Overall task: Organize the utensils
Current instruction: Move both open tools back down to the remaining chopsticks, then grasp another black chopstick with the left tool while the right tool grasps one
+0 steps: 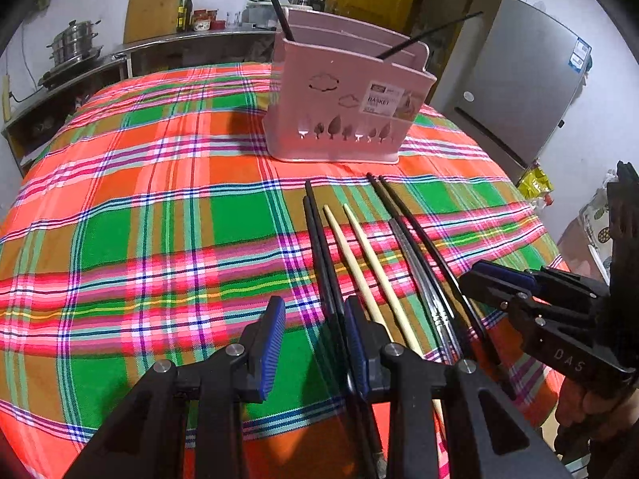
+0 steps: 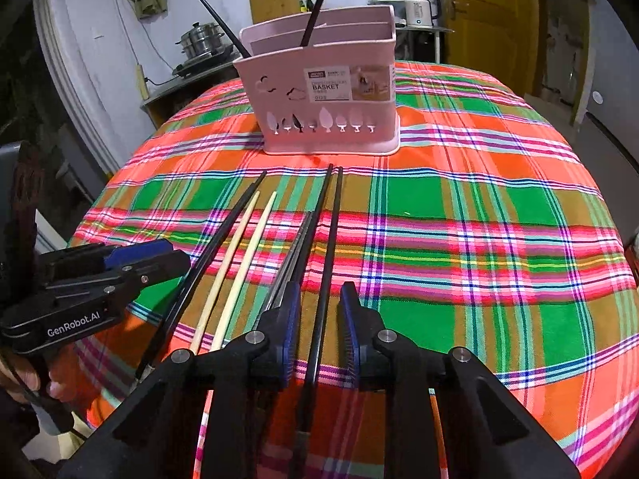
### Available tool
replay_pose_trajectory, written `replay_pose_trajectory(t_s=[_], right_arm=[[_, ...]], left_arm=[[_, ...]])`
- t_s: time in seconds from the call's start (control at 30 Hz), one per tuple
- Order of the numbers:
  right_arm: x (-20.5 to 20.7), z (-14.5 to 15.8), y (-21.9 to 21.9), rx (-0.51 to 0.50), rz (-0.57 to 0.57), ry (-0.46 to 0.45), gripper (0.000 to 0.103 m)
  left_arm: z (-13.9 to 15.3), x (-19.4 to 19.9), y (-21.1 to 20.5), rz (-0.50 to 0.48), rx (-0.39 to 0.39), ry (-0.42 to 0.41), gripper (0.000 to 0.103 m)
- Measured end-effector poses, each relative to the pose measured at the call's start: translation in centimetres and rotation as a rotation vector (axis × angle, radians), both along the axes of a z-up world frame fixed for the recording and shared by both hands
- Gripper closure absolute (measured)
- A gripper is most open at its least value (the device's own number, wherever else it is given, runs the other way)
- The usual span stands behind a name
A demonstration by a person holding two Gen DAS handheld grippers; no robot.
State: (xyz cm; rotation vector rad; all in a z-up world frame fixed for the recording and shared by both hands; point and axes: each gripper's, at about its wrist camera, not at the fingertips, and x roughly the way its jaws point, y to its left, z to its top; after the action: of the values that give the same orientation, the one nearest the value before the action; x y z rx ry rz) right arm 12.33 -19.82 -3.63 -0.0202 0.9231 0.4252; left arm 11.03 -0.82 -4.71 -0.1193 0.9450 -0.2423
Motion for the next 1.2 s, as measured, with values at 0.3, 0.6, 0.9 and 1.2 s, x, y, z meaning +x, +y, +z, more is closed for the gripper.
replay_pose_trajectory(t_s=[0.3,0.6,0.9,1.2], right_arm=[[0.6,-0.5,0.0,-0.004,-0.004,0.016,0.081],[1.2,-1.0,0.1,-0.013,-0.01,0.024,0.081],[2.3,-1.1,0.8,-0.035,-0.006,0.022,0.082],[4.5,-1.1,2.3,-0.07,0.002,0.028,0.086]], left_arm=[[-0.6,0.3,0.0,0.007,0.018,0.011,0.072],[-0.8,0.8,-0.5,0.016,0.077,0.017,0.072],[-0.7,1.7,-0.7,0.016,0.101,0.02,0.072],[-0.7,4.0,-0.9,0.037,0.09,0.02,0.072]])
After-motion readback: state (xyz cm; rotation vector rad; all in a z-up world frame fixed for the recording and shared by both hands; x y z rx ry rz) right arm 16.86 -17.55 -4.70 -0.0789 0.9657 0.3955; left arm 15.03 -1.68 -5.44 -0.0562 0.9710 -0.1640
